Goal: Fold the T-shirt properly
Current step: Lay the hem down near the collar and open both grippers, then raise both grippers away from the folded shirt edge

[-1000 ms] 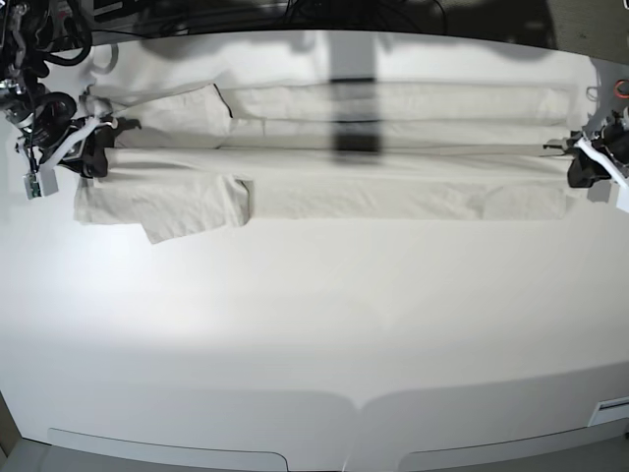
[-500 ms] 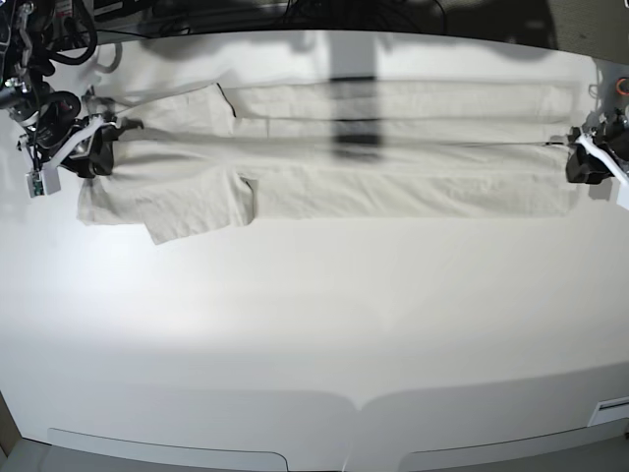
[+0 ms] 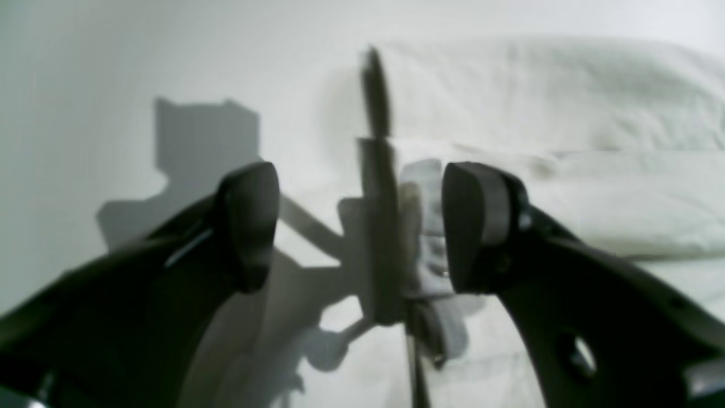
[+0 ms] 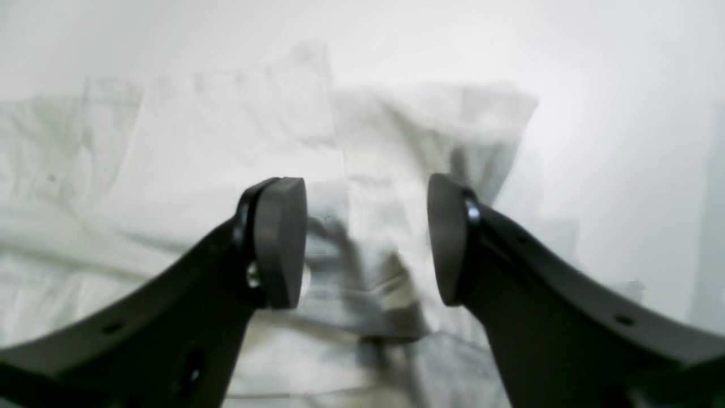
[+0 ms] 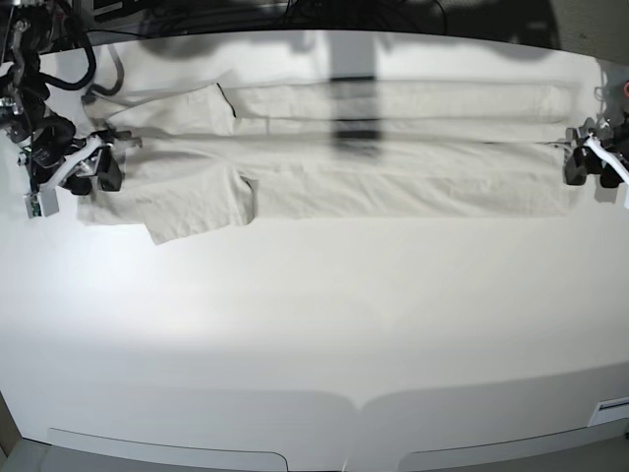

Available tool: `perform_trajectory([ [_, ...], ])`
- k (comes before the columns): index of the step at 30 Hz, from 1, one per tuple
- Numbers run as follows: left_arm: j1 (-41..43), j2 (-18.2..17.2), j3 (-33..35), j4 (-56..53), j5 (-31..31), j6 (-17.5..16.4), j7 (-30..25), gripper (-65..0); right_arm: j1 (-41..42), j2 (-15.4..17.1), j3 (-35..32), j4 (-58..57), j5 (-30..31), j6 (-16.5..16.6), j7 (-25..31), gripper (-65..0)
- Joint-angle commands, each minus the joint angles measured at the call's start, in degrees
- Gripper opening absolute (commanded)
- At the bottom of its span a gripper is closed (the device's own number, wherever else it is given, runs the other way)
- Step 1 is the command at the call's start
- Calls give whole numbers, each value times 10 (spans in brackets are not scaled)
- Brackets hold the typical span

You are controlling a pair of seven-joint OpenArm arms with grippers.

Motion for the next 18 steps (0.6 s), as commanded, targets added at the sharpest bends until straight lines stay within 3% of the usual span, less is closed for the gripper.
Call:
perform_trajectory([
  [1, -3, -15, -19, 9, -22, -2, 5, -207, 10, 11, 6, 9, 19, 11, -7, -309],
  [3, -3, -15, -46, 9, -61, -27, 40, -207, 17, 11, 6, 9, 43, 16, -34, -309],
  [8, -3, -14, -80, 6, -175, -109, 162, -207, 17, 7, 5, 9, 85, 33, -35, -309],
  [10, -2, -11, -80, -8, -198, -112, 183, -207, 17, 0, 5, 9, 91, 35, -34, -310],
  [15, -2, -7, -80, -87, -201, -112, 153, -208, 17, -15, 5, 9, 93, 35, -35, -310],
  [18, -3, -7, -80, -124, -222, -112, 164, -208, 17, -20, 5, 9, 94, 35, -35, -310],
])
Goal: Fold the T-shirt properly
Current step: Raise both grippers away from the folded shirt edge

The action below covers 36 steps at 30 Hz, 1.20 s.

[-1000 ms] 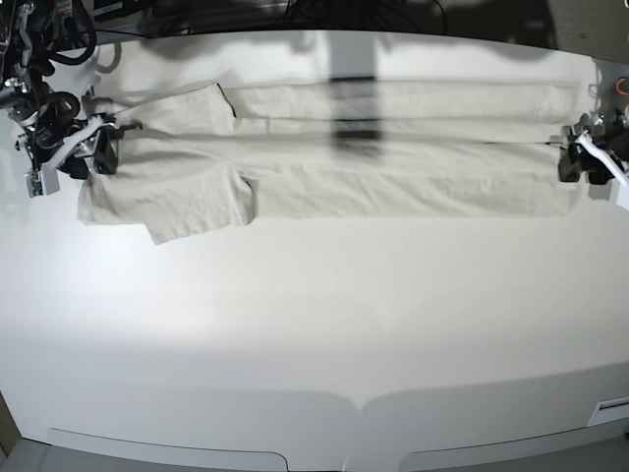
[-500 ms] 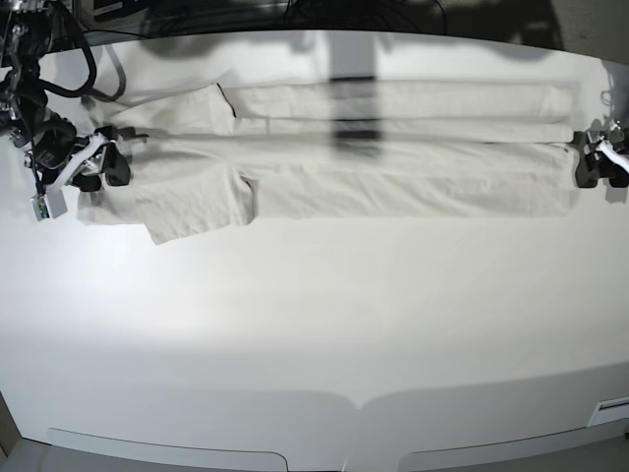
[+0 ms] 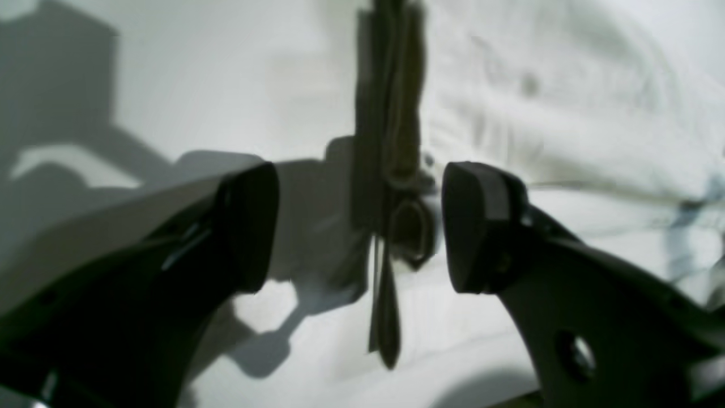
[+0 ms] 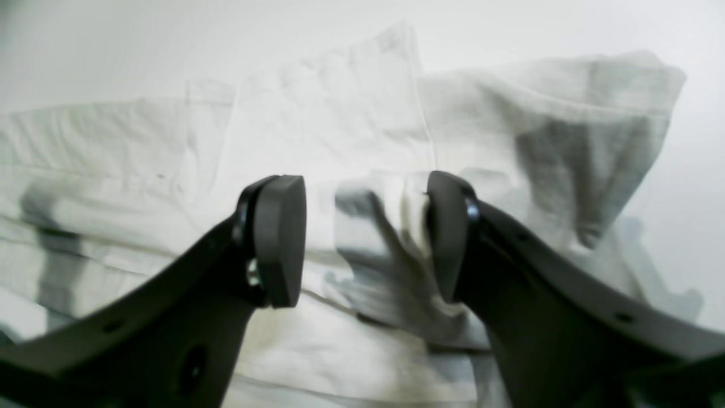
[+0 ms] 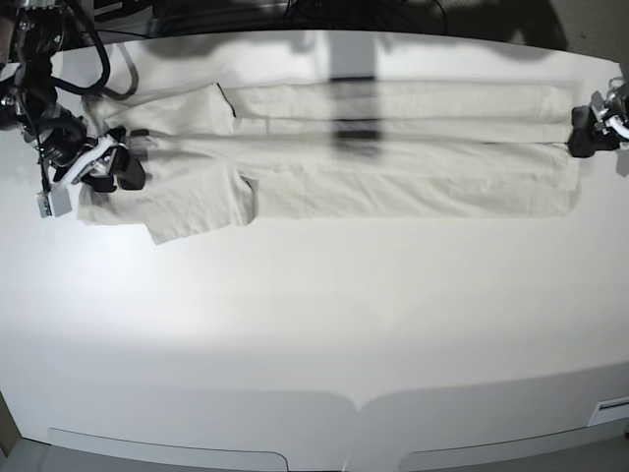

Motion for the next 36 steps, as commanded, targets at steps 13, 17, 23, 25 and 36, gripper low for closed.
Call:
perform_trajectory([
  [13, -5, 42, -4, -15, -76, -4, 54, -208, 7, 11, 5, 9, 11, 6, 24, -310],
  [17, -4, 48, -3, -15, -76, -4, 61, -214, 8, 11, 5, 9, 11, 6, 24, -310],
  [23, -4, 56, -3, -15, -76, -4, 73, -313, 8, 11, 5, 9, 11, 6, 30, -310],
  [25, -4, 63, -3, -15, -76, -4, 73, -371, 8, 11, 5, 9, 11, 6, 31, -310],
  [36, -4, 65, -3, -15, -75, -4, -5, -650, 8, 11, 5, 9, 18, 6, 30, -310],
])
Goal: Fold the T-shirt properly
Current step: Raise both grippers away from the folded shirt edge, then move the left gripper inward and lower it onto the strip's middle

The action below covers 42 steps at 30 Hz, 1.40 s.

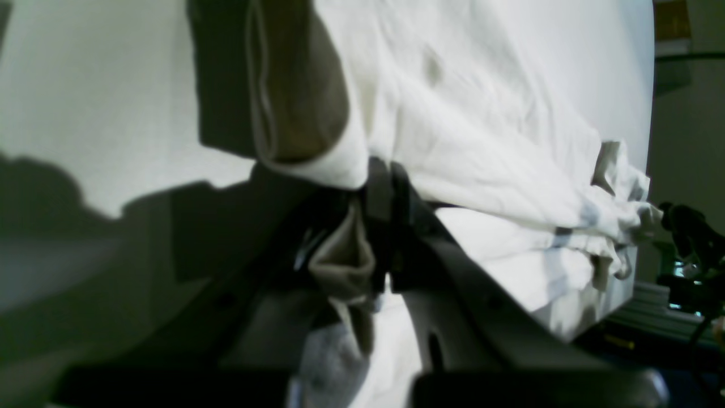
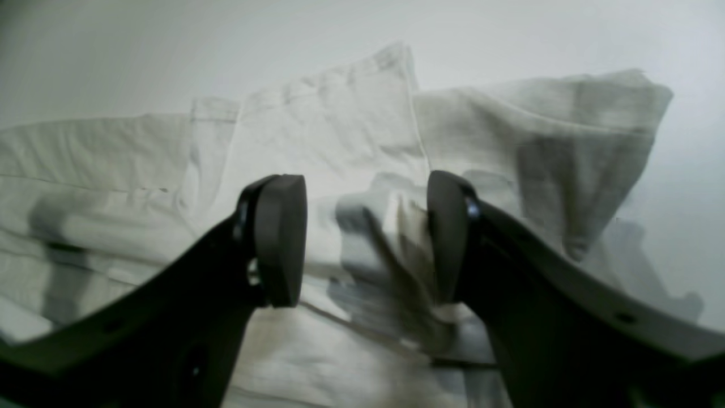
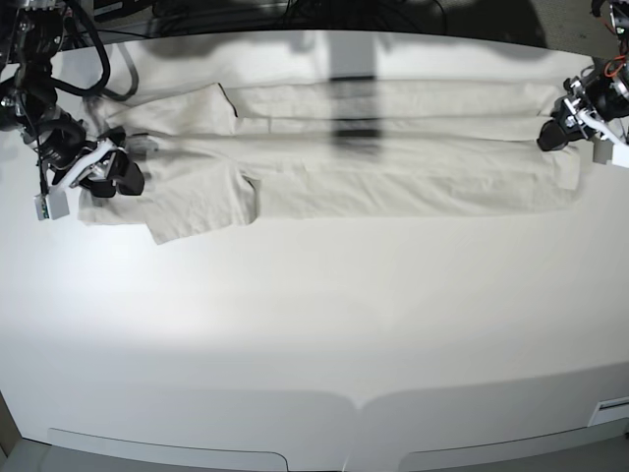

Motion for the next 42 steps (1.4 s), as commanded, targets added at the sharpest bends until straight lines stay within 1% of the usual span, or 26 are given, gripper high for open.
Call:
perform_trajectory([
  [1, -2, -19, -3, 5, -6, 0, -20, -650, 5, 10, 5, 9, 20, 6, 13, -310],
  [5, -2, -40, -3, 5, -6, 0, -62, -650, 5, 10, 5, 9, 50, 6, 11, -310],
  [8, -2, -61, -3, 5, -2, 0, -68, -650, 5, 9, 4, 9, 75, 6, 10, -310],
  [11, -2, -81, -4, 5, 33, 0, -88, -650, 5, 5, -3, 18, 94, 6, 9, -311],
  [14, -2, -95, -4, 5, 70, 0, -111, -650, 5, -6, -30, 42, 81, 6, 8, -311],
  [17, -2, -104, -4, 5, 96, 0, -126, -650, 5, -26, -70, 70, 58, 6, 9, -311],
  [20, -2, -111, -4, 5, 136, 0, -148, -650, 5, -49, -113, 96, 21, 6, 19, -312],
  [22, -2, -114, -4, 5, 146, 6, -157, -650, 6, -64, -138, 110, -1, 6, 26, -312],
  [24, -2, -118, -4, 5, 128, 10, -153, -650, 9, -80, -162, 120, -21, 6, 26, -312],
  [28, -1, -116, -4, 22, 18, 6, -92, -650, 21, -106, -198, 122, -85, 6, 26, -312],
  [30, 0, -106, -4, 49, -24, 5, -58, -650, 26, -116, -207, 122, -116, 6, 26, -312],
  [32, 2, -85, -4, 88, -45, 6, -33, -650, 31, -125, -209, 122, -130, 6, 26, -312],
  [34, 3, -50, -4, 135, -57, 6, -12, -650, 34, -130, -209, 122, -135, 6, 26, -312],
  [36, 3, -5, -3, 183, -55, 6, 5, -650, 37, -134, -209, 122, -137, 6, 26, -312],
  [37, 9, 16, 1, 204, -47, 10, 2, -650, 38, -134, -209, 122, -137, 6, 26, -311],
  [39, 28, 54, 16, 241, -31, 33, -18, -650, 40, -133, -209, 122, -137, 6, 26, -311],
  [42, 54, 101, 50, 280, 5, 36, -42, -650, 43, -134, -209, 122, -137, 6, 26, -311],
])
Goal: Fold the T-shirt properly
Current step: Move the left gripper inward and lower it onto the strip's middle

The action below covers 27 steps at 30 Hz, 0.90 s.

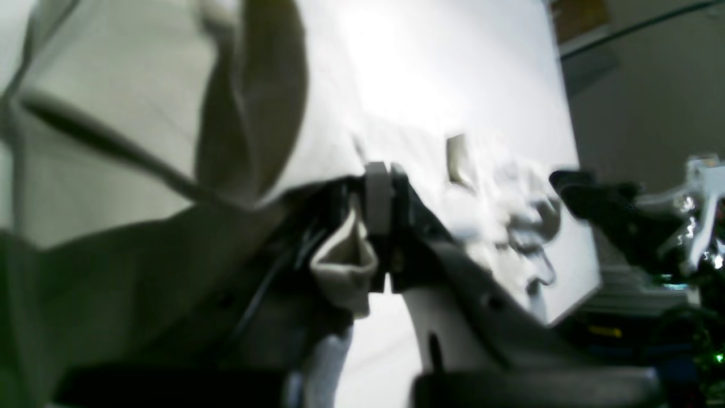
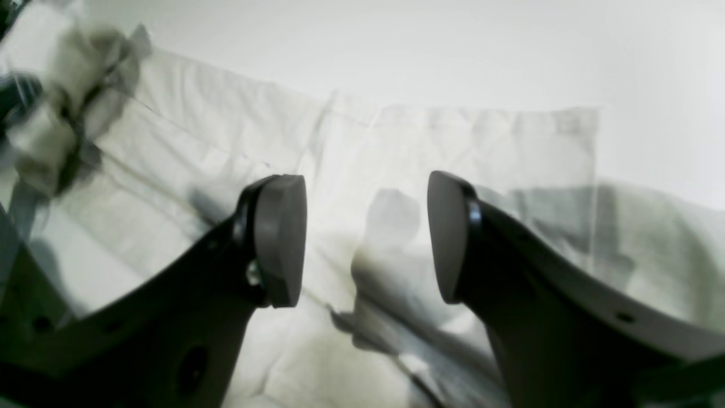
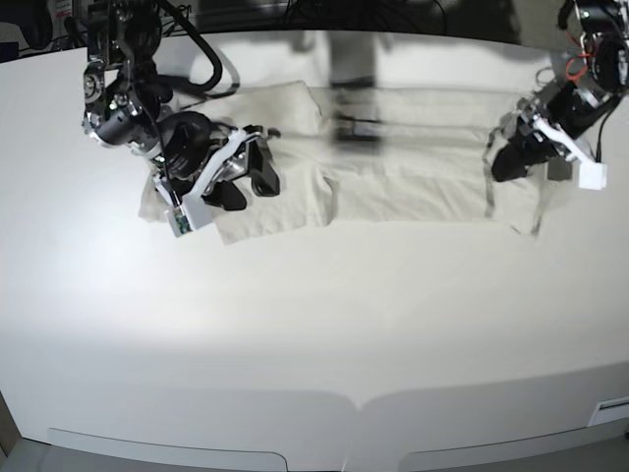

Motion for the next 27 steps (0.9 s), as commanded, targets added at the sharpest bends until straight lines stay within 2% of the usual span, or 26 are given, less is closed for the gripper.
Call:
perform_trajectory([
  [1, -1, 6, 11, 21, -9, -7, -17, -650, 6, 3, 1, 12, 13, 5, 13, -311],
  [4, -2, 35, 55, 37, 12, -7, -31, -650, 7, 3, 1, 12, 13, 5, 13, -311],
  [8, -10, 55, 114, 41, 68, -4, -76, -650, 9, 3, 1, 12, 13, 5, 13, -311],
  [10, -17, 61, 139, 41, 93, 21, -78, -650, 9, 3, 1, 12, 13, 5, 12, -311],
  [13, -23, 62, 174, 41, 113, 41, -82, -650, 9, 3, 1, 12, 14, 5, 13, -311],
  [18, -25, 63, 219, 41, 140, 43, -135, -650, 12, 3, 1, 12, 13, 5, 12, -311],
  [20, -31, 62, 232, 41, 152, 53, -132, -650, 12, 3, 1, 12, 14, 5, 13, -311],
  [27, -49, 63, 285, 41, 140, 53, -131, -650, 12, 3, 1, 12, 13, 5, 13, -311],
])
